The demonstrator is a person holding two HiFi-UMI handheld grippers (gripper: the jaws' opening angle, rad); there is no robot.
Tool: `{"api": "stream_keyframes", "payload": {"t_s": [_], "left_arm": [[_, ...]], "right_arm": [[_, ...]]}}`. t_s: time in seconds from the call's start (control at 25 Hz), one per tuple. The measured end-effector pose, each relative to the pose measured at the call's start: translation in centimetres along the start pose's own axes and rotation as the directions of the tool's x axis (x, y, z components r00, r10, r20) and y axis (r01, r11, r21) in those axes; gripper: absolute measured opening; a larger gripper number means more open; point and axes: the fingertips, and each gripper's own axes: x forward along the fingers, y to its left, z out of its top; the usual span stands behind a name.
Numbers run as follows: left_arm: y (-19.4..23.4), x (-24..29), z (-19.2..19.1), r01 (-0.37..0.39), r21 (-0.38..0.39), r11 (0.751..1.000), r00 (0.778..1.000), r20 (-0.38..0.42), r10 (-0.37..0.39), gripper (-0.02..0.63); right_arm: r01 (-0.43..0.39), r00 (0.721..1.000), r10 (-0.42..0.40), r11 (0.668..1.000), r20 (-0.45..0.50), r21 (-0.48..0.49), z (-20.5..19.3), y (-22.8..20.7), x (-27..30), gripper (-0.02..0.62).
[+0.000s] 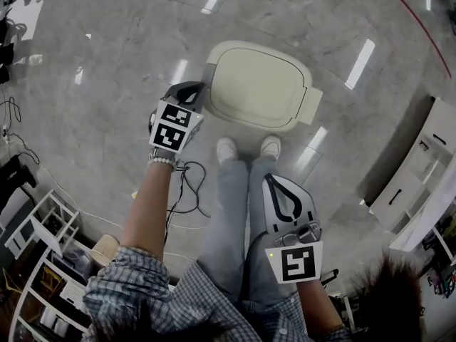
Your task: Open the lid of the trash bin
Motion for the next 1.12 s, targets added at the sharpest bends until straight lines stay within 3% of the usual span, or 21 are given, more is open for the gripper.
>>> {"api": "stream_keyframes", "payload": {"t_s": [0.32, 0.76, 1.12], "left_arm": [[0.25, 0.4, -0.27, 0.001, -0.025, 1.0, 0.999, -0.043, -0.002, 0.005], [0.52, 0.36, -0.44, 0.006, -0.12, 0.993, 1.0, -0.009, -0.007, 0.005], [0.62, 0.26, -0.65, -0.001, -0.143, 0.99, 1.0, 0.0, 0.001, 0.005]], "right_arm": [[0.004, 1.0, -0.004, 1.0, 0.004, 0.013, 0.16, -0.32, 0.27, 0.018], [-0.01, 1.0, 0.01, 1.0, 0.012, 0.025, 0.57, -0.11, 0.56, 0.018], [-0.012, 1.0, 0.012, 1.0, 0.011, 0.026, 0.32, -0.34, 0.5, 0.018]]}}
